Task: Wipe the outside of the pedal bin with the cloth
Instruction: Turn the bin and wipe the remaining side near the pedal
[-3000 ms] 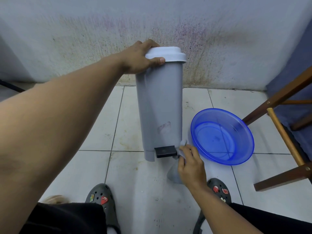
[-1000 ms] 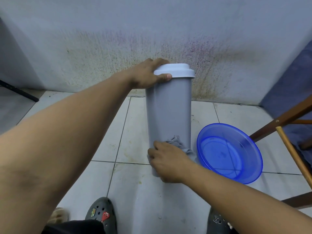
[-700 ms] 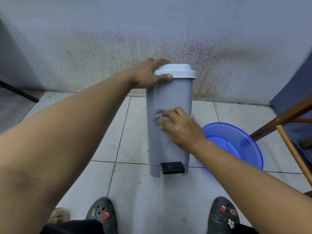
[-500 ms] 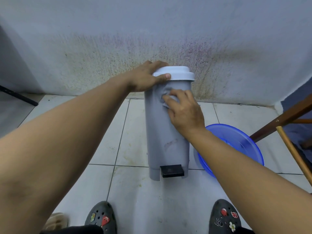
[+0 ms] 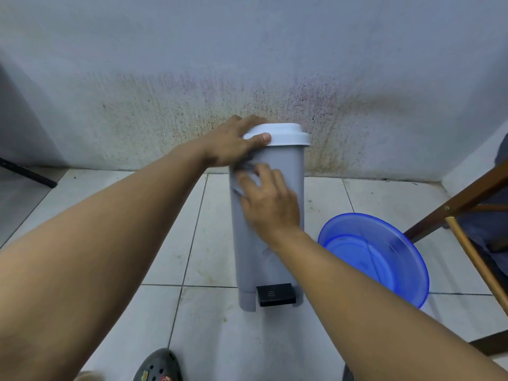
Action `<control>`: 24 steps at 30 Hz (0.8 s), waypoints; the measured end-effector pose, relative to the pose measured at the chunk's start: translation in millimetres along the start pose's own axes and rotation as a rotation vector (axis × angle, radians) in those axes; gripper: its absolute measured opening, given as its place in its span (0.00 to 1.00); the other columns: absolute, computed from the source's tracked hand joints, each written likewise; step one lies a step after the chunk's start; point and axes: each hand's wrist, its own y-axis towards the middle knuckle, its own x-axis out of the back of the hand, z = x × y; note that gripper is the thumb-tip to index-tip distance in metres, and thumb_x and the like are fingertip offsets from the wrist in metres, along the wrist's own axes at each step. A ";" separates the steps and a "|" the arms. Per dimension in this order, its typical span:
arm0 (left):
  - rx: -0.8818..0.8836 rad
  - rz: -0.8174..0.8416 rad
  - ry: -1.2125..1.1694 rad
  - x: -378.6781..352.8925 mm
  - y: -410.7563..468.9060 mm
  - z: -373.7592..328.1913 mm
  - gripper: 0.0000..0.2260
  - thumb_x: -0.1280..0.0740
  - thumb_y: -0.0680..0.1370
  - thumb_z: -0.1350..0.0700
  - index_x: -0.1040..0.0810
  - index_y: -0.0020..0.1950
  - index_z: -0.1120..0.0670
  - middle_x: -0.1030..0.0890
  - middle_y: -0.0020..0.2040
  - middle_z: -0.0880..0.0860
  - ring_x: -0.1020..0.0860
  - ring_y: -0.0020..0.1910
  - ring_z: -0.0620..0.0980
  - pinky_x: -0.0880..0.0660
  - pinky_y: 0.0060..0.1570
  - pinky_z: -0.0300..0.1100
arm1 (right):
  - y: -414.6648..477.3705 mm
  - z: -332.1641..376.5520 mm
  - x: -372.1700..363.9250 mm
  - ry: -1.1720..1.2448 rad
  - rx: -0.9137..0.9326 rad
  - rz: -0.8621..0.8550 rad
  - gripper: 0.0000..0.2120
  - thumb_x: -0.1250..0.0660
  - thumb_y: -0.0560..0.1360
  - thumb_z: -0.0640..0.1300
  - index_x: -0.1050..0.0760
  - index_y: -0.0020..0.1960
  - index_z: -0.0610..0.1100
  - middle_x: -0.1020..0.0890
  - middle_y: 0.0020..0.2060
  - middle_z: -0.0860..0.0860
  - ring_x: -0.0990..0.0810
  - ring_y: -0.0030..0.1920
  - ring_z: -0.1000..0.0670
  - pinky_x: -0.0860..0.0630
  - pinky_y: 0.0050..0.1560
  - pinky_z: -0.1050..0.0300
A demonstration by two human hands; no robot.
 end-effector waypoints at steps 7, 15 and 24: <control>-0.021 0.006 0.017 2.3 3.5 -3.6 0.25 0.41 0.80 0.34 0.34 0.76 0.39 0.30 0.70 0.54 0.30 0.69 0.55 0.34 0.70 0.53 | 5.8 -17.3 7.4 0.052 -0.042 -0.023 0.17 0.38 0.76 0.49 0.20 0.61 0.49 0.21 0.53 0.45 0.24 0.48 0.41 0.25 0.31 0.51; -0.014 0.008 0.018 1.6 4.5 1.4 0.28 0.43 0.77 0.30 0.34 0.75 0.37 0.29 0.69 0.54 0.29 0.69 0.56 0.34 0.70 0.56 | -39.6 -14.1 -3.7 0.032 0.193 0.001 0.15 0.42 0.82 0.48 0.19 0.60 0.47 0.18 0.53 0.44 0.22 0.43 0.41 0.24 0.32 0.51; -0.019 0.005 0.002 1.0 -1.5 -0.8 0.24 0.41 0.81 0.35 0.35 0.76 0.38 0.31 0.70 0.53 0.31 0.70 0.54 0.37 0.68 0.49 | -72.7 -24.5 -5.5 0.058 0.469 0.043 0.16 0.44 0.84 0.45 0.17 0.57 0.46 0.18 0.48 0.44 0.24 0.39 0.44 0.25 0.31 0.51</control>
